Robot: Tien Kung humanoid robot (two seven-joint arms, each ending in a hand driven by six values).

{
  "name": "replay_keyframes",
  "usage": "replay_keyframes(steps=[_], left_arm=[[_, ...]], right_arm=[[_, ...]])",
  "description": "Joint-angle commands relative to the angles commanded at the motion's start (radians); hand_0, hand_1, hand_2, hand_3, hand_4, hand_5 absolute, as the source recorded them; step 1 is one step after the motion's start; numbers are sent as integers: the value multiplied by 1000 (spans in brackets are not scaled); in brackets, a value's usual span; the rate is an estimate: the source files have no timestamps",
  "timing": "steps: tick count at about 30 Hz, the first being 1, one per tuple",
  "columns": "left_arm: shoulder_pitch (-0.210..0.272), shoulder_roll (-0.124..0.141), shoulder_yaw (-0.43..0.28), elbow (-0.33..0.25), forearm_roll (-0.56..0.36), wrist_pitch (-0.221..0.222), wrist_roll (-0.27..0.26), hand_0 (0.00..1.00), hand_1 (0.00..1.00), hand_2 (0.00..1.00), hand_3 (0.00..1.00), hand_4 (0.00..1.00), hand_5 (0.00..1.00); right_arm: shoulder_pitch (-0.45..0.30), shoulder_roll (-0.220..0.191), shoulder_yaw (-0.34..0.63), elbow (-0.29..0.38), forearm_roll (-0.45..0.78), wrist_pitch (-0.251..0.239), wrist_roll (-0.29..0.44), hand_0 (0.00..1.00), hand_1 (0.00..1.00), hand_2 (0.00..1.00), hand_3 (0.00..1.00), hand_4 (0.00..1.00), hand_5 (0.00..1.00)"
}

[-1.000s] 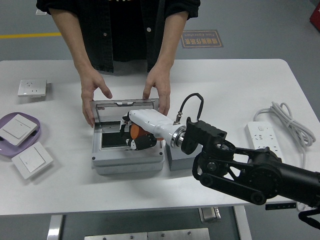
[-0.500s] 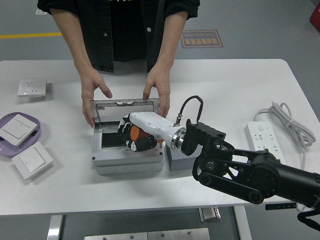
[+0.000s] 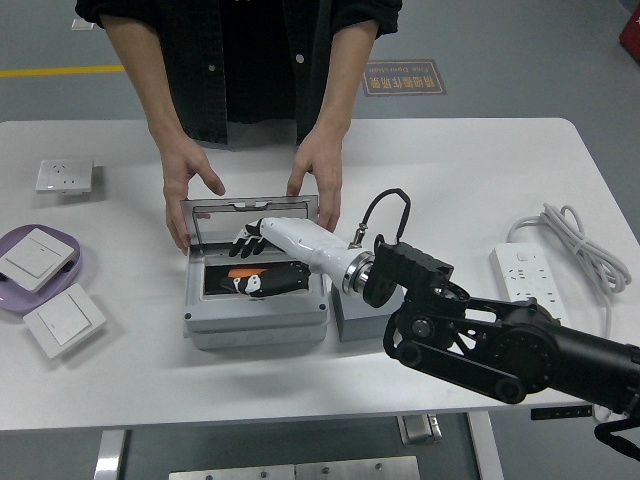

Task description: Pick up the cylinder from the cube,place it in the box,flap close box

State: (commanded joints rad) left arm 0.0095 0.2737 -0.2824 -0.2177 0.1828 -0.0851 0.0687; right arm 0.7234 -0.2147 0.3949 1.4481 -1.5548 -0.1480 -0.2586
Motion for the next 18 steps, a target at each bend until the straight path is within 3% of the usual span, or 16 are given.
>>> replay_keyframes(steps=[1,6,7,14,18], left_arm=[[0,0,-1,0,1,0,0,676,686,685,714,700,303],[1,-2,-7,-1,7,0,1,676,686,685,714,700,303],[1,-3,-8,-1,8,0,2,676,686,685,713,702,303],[2,-1,-12,-1,12,0,4,676,686,682,708,698,287],[-1,1,-12,0,15,-1,5,676,686,682,708,698,287]], right_arm=[[-2,-1,1,1,18,-3,5,792,672,663,642,998,933],[-18,-18,14,37,139,-21,45,792,672,663,642,998,933],[-22,-25,21,54,170,-24,53,792,670,662,635,998,998],[-5,-78,92,175,325,-25,55,779,668,660,628,998,998],[42,-94,119,176,340,-24,48,779,668,660,628,998,998]])
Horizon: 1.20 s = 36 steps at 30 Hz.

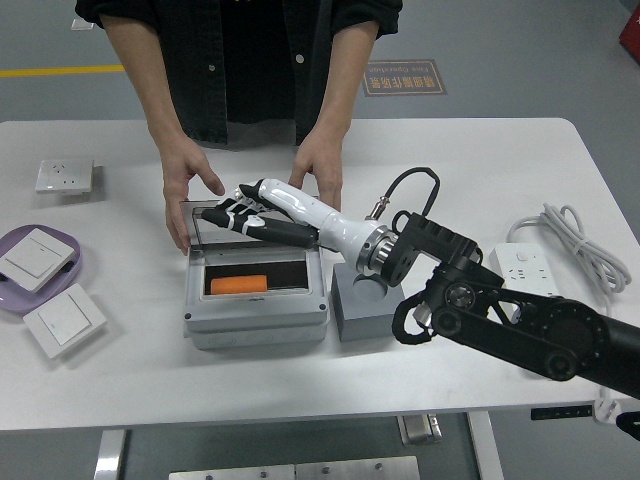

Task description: Pick up the cylinder from the cube,place it in the box,flap close box

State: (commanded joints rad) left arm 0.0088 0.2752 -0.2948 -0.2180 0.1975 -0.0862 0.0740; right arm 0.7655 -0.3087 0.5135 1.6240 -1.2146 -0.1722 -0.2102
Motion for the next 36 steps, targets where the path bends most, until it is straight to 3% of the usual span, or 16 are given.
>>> replay_keyframes(steps=[6,7,9,14,18,25,36], left_arm=[[-6,4,-1,-1,5,-3,4,676,686,679,706,701,282],[-6,5,-2,-1,6,-3,4,676,687,685,709,716,330],[-7,7,-5,-1,7,-3,4,676,687,685,709,716,330],[-8,12,-12,0,11,-4,4,676,688,678,700,718,318],[-8,13,-11,1,11,-3,2,676,688,678,700,718,318],[-11,6,-13,0,21,-1,6,676,687,681,709,719,323],[-9,3,-41,-1,41,0,8,675,687,678,705,713,310]], right_arm=[[76,-4,-1,-93,11,11,-1,771,661,658,624,998,998],[87,-4,-4,-112,14,13,0,774,663,657,625,997,998],[102,-1,-12,-149,28,16,6,774,663,657,625,997,998],[120,1,-52,-234,103,12,30,762,659,655,627,980,998],[123,-5,-98,-257,147,7,46,762,659,655,627,980,998],[115,-21,-126,-230,163,-1,65,730,644,641,625,966,998],[103,-90,-185,-69,191,12,57,714,638,641,625,964,998]])
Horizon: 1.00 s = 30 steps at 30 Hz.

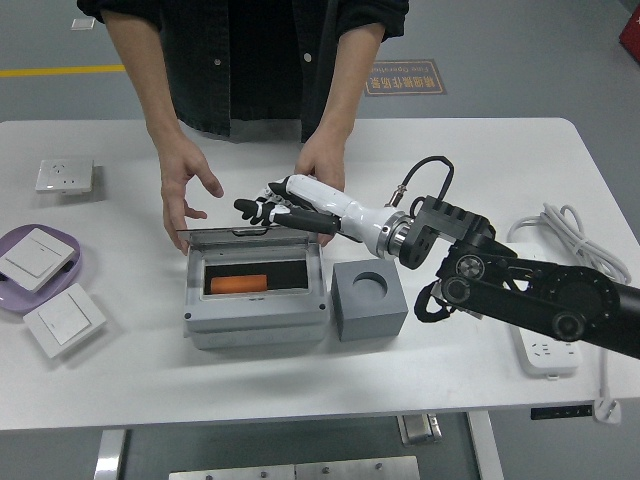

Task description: Pick up the cylinder from the cube,place it in the box,flap close box

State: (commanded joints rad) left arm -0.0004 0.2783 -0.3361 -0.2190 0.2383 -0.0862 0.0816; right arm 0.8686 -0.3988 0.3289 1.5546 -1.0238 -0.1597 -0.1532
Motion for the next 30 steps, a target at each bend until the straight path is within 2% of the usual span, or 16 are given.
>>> replay_keyframes(steps=[1,9,15,19,24,27,30], left_arm=[[1,-1,-5,-1,4,0,1,675,687,673,702,704,280],[3,-5,-38,-4,32,-1,3,675,687,672,698,700,269],[9,0,-43,-3,29,0,0,675,687,671,697,698,267],[14,0,-38,-2,22,1,-2,675,686,671,697,697,265],[22,-7,-34,-3,17,2,-2,675,686,671,697,697,265],[26,-14,-31,-3,12,3,-2,675,686,670,698,696,263],[27,-20,-17,-3,3,4,-2,675,686,670,698,696,263]], right_arm=[[-1,-6,-11,10,16,7,-1,703,636,639,624,951,998],[-26,-18,-46,16,160,41,26,704,635,643,624,943,998],[-51,-31,-7,14,186,43,38,697,640,649,634,932,998],[-89,-60,82,53,112,28,26,700,646,650,641,931,998],[-187,-101,250,136,-75,25,-41,700,646,650,641,931,998],[-252,-103,350,124,-187,6,-88,699,646,650,638,928,998],[-323,-81,449,66,-307,-25,-133,699,646,650,638,928,998]])
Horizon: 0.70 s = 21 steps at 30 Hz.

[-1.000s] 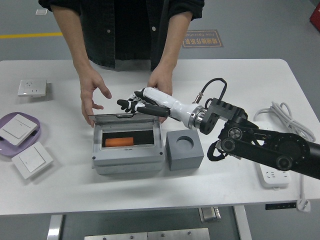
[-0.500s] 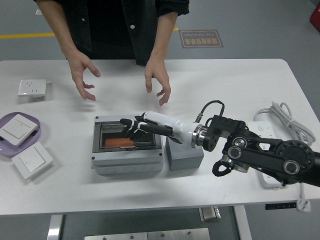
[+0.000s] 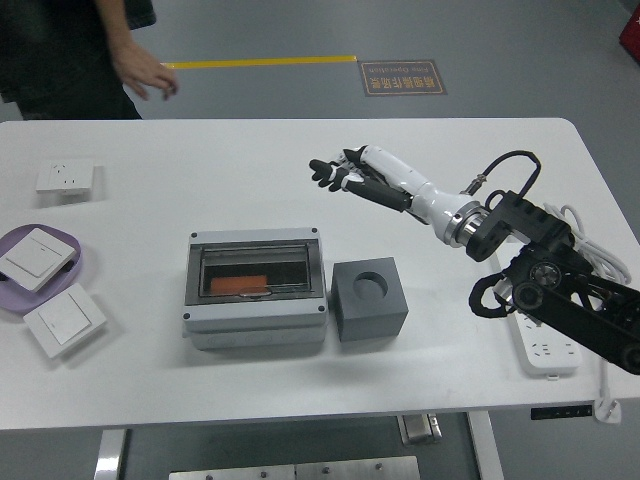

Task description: Pick up the cylinder from the cube,place it in the box,flap close box

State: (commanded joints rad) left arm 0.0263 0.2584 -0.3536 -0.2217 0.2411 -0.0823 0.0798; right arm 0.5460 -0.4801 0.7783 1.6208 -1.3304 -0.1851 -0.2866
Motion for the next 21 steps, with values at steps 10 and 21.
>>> replay_keyframes(steps=[10,21], left_arm=[[3,-2,27,2,-26,1,-4,675,686,670,695,693,260],[5,-2,43,0,-30,2,-5,675,686,669,694,692,259]], right_arm=[[-214,79,260,-166,-378,-118,42,752,678,677,661,916,951],[-347,98,480,-225,-287,-170,258,769,695,686,656,891,936]])
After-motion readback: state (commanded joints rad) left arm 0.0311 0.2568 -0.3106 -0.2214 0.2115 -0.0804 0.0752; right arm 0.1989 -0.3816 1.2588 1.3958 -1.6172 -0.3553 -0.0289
